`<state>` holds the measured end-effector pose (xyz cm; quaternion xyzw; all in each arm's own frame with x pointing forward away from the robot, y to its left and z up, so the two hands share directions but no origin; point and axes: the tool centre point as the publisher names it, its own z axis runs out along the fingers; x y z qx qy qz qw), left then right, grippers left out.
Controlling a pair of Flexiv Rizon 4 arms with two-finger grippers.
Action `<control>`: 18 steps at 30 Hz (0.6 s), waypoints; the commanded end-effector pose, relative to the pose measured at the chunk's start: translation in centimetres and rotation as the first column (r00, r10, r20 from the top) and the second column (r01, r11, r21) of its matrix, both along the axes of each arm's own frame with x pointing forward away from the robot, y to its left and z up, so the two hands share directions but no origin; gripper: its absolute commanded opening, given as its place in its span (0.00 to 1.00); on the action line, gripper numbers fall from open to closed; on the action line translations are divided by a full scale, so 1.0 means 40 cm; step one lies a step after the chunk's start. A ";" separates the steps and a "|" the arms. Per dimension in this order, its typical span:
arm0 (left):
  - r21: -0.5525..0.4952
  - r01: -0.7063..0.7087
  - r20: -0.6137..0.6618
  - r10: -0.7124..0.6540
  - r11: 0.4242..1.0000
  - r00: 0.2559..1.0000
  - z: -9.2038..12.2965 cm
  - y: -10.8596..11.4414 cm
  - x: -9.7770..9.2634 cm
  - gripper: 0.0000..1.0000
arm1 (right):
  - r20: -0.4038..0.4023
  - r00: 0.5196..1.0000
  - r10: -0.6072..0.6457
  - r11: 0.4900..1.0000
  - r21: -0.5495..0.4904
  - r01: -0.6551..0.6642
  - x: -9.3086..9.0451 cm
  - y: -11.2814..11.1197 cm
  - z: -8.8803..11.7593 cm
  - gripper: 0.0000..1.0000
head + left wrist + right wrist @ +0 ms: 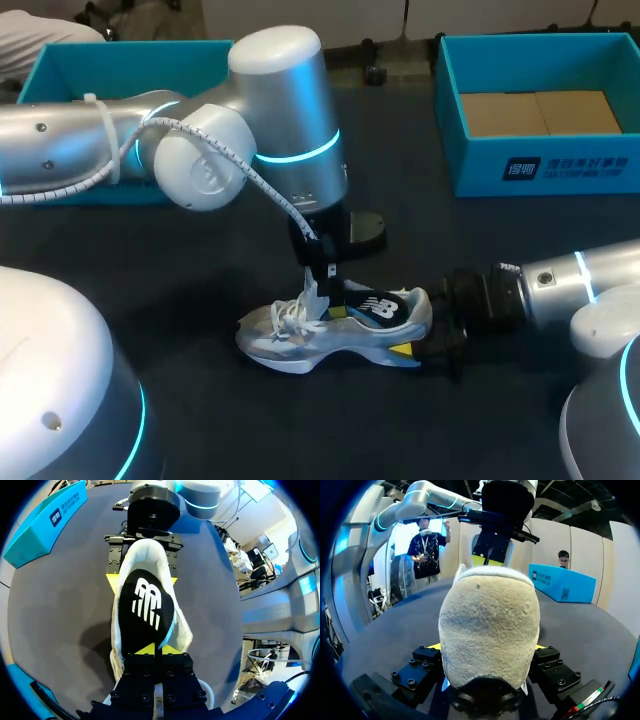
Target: Take the shoe out of the shoebox, open the shoe tongue, remove and reinsert the insole, then place the shoe into the shoebox
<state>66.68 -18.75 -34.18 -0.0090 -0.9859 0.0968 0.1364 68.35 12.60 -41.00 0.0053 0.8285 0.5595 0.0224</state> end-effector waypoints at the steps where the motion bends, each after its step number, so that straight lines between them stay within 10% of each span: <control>1: -0.005 -0.003 -0.010 0.003 1.000 1.000 0.010 -0.013 0.002 0.00 | 0.000 1.000 0.000 1.000 -0.006 0.000 0.001 0.002 -0.001 0.00; 18: -0.089 -0.122 0.006 0.123 0.989 0.992 0.028 -0.007 0.021 0.00 | 0.000 1.000 0.000 1.000 -0.006 0.000 0.001 0.002 -0.001 0.00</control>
